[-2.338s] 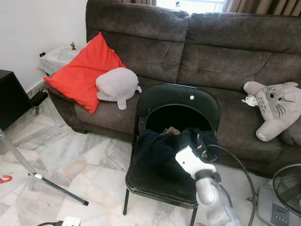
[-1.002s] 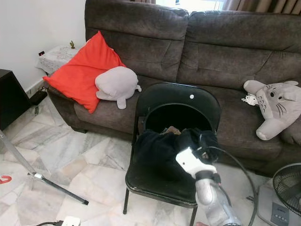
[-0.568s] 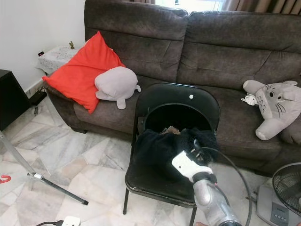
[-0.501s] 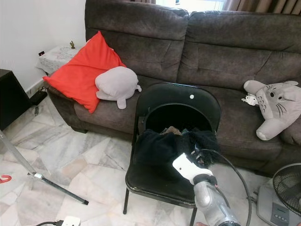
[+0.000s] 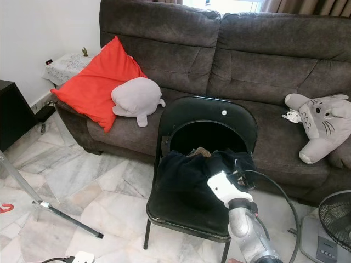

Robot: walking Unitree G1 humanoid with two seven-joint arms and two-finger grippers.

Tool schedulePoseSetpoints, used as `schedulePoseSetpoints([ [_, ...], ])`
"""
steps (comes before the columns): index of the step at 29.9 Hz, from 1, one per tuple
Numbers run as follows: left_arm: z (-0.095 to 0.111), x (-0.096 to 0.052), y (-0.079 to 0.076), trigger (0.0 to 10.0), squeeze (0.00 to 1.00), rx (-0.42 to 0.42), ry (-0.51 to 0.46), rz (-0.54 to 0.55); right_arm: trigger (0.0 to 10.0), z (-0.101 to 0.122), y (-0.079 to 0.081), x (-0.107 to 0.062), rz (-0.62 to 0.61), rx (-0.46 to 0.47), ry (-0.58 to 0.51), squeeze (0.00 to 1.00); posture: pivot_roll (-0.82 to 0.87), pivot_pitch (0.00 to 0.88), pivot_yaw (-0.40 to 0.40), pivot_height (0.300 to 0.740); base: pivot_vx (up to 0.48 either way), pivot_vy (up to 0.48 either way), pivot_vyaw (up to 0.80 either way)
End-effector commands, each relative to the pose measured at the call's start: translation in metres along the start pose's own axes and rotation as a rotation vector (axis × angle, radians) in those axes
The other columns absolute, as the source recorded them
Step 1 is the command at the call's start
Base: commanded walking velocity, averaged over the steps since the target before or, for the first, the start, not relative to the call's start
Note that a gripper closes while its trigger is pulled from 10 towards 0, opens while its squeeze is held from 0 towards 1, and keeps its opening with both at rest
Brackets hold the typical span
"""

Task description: Hang hanger

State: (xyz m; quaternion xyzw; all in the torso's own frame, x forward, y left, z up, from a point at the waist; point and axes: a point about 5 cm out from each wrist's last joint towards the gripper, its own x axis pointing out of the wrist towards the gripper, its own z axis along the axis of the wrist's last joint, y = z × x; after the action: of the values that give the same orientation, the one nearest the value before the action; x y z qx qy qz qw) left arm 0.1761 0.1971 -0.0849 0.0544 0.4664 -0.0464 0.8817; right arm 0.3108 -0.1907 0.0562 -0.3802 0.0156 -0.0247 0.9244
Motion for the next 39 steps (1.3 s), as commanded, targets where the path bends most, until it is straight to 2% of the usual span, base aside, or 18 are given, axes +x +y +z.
schedulePoseSetpoints([
  [1, -0.005, -0.001, 0.002, 10.0, 0.00, 0.019, 0.016, 0.000, 10.0, -0.007, 0.007, -0.006, 0.044, 0.089, 0.044, 0.00, 0.03, 0.060, 0.019, 0.740, 0.000, 0.000, 0.00],
  [2, -0.005, -0.001, 0.002, 10.0, 0.00, 0.020, 0.016, 0.000, 10.0, -0.006, 0.010, -0.007, 0.058, 0.147, 0.038, 0.00, 0.03, 0.059, 0.021, 0.740, 0.000, 0.000, 0.00],
  [3, -0.005, -0.001, 0.002, 10.0, 0.00, 0.020, 0.016, 0.000, 10.0, -0.006, 0.010, -0.007, 0.058, 0.147, 0.038, 0.00, 0.03, 0.059, 0.021, 0.740, 0.000, 0.000, 0.00],
  [4, -0.004, -0.001, 0.002, 10.0, 0.00, 0.020, 0.015, -0.001, 10.0, 0.002, 0.009, -0.006, 0.051, 0.182, -0.013, 0.00, 0.03, 0.059, 0.021, 0.740, 0.000, 0.000, 0.00],
  [6, -0.004, -0.001, 0.002, 10.0, 0.00, 0.020, 0.014, -0.001, 10.0, 0.005, 0.008, -0.006, 0.044, 0.184, -0.033, 0.00, 0.03, 0.059, 0.021, 0.740, 0.000, 0.000, 0.00],
  [8, -0.004, -0.001, 0.003, 10.0, 0.00, 0.021, 0.014, 0.000, 10.0, 0.020, -0.003, -0.003, -0.038, 0.145, -0.146, 0.00, 0.03, 0.059, 0.021, 0.740, 0.000, 0.000, 0.00],
  [10, -0.004, -0.001, 0.003, 10.0, 0.00, 0.021, 0.014, 0.000, 10.0, 0.021, -0.007, -0.003, -0.075, 0.116, -0.154, 0.00, 0.03, 0.059, 0.021, 0.740, 0.000, 0.000, 0.00],
  [12, -0.004, -0.001, 0.003, 10.0, 0.00, 0.021, 0.013, 0.000, 10.0, 0.018, -0.007, -0.003, -0.090, 0.126, -0.124, 0.00, 0.03, 0.059, 0.021, 0.740, 0.000, 0.000, 0.00],
  [15, -0.004, -0.001, 0.002, 10.0, 0.00, 0.021, 0.013, -0.002, 10.0, 0.008, -0.001, -0.004, -0.048, 0.160, -0.053, 0.00, 0.03, 0.058, 0.021, 0.740, 0.000, 0.000, 0.00],
  [20, -0.004, -0.001, 0.002, 10.0, 0.00, 0.020, 0.011, -0.001, 10.0, 0.000, 0.006, -0.006, -0.002, 0.205, 0.007, 0.00, 0.03, 0.058, 0.021, 0.740, 0.000, 0.000, 0.00],
  [24, -0.004, -0.001, 0.002, 10.0, 0.00, 0.020, 0.011, 0.001, 10.0, -0.003, 0.010, -0.008, 0.018, 0.310, 0.051, 0.00, 0.03, 0.057, 0.017, 0.740, 0.000, 0.000, 0.00],
  [28, -0.004, -0.001, 0.002, 10.0, 0.00, 0.019, 0.011, 0.000, 10.0, -0.005, 0.011, -0.008, 0.024, 0.320, 0.064, 0.00, 0.03, 0.056, 0.016, 0.740, 0.000, 0.000, 0.00],
  [33, -0.004, -0.001, 0.002, 10.0, 0.00, 0.019, 0.009, -0.001, 10.0, -0.005, 0.012, -0.011, 0.053, 0.278, 0.045, 0.00, 0.03, 0.055, 0.016, 0.740, 0.000, 0.000, 0.00],
  [39, -0.004, -0.001, 0.002, 10.0, 0.00, 0.020, 0.008, -0.002, 10.0, -0.002, 0.017, -0.014, 0.097, 0.388, 0.051, 0.00, 0.03, 0.055, 0.016, 0.740, 0.000, 0.000, 0.00],
])
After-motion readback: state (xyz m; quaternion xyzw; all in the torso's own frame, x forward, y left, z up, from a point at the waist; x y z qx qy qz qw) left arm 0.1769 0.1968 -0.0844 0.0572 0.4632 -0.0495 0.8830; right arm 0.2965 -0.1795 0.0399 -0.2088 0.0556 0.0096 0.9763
